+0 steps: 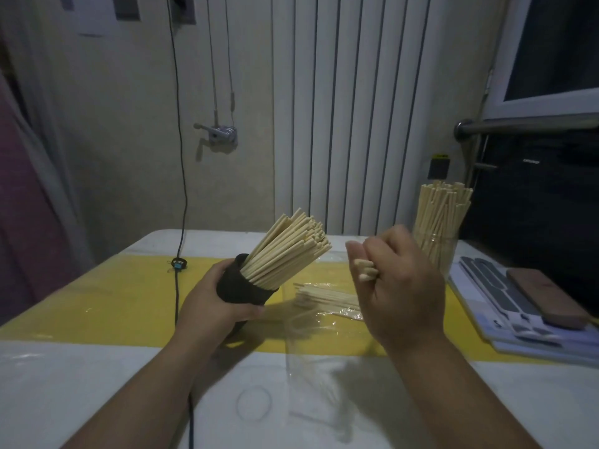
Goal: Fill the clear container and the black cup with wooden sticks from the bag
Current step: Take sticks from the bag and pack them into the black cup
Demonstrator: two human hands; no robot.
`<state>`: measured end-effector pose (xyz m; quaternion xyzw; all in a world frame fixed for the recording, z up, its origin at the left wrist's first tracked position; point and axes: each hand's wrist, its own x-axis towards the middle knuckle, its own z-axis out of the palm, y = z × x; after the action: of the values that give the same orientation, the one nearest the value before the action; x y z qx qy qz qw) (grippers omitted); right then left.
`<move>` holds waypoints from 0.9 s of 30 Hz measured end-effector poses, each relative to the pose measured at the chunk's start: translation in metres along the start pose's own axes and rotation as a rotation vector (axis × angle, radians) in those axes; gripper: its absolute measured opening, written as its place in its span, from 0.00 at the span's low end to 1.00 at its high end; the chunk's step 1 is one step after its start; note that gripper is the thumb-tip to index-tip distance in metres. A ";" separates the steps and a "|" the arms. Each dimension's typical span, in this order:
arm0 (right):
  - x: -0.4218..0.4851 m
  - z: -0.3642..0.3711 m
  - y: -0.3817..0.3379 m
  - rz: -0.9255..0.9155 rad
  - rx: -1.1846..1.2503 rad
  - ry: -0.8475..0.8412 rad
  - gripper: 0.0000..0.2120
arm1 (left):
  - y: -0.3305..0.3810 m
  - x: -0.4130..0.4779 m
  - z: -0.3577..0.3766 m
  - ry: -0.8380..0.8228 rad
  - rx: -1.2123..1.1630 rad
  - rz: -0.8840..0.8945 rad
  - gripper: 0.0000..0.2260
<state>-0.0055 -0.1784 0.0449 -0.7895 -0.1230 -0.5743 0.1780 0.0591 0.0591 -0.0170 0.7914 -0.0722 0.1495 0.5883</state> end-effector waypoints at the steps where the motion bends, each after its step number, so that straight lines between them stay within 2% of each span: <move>1: -0.001 0.000 0.000 0.014 0.020 0.024 0.27 | 0.000 0.000 0.000 -0.002 0.002 0.003 0.35; 4: -0.003 0.001 0.002 0.044 0.152 0.081 0.25 | 0.000 0.000 -0.001 -0.011 0.018 0.014 0.36; 6: -0.003 0.001 0.002 0.084 0.240 0.117 0.20 | 0.001 0.000 -0.001 -0.022 0.024 0.016 0.36; 9: -0.001 -0.001 0.000 0.189 0.363 0.182 0.14 | 0.002 -0.001 0.000 -0.038 0.039 0.026 0.36; 12: 0.002 -0.002 -0.003 0.304 0.560 0.194 0.14 | 0.004 -0.003 0.000 -0.057 0.047 0.040 0.35; 18: 0.004 -0.001 -0.017 0.595 0.877 -0.056 0.12 | 0.008 -0.006 0.000 -0.078 0.083 0.089 0.34; 22: 0.003 0.003 -0.014 0.659 0.903 -0.113 0.10 | 0.008 -0.007 0.001 -0.082 0.100 0.116 0.34; 27: -0.001 0.009 -0.010 0.664 0.844 -0.131 0.17 | 0.008 -0.006 0.003 -0.078 0.161 0.160 0.35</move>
<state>-0.0016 -0.1654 0.0430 -0.6800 -0.0976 -0.3377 0.6434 0.0514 0.0531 -0.0123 0.8330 -0.1456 0.1706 0.5058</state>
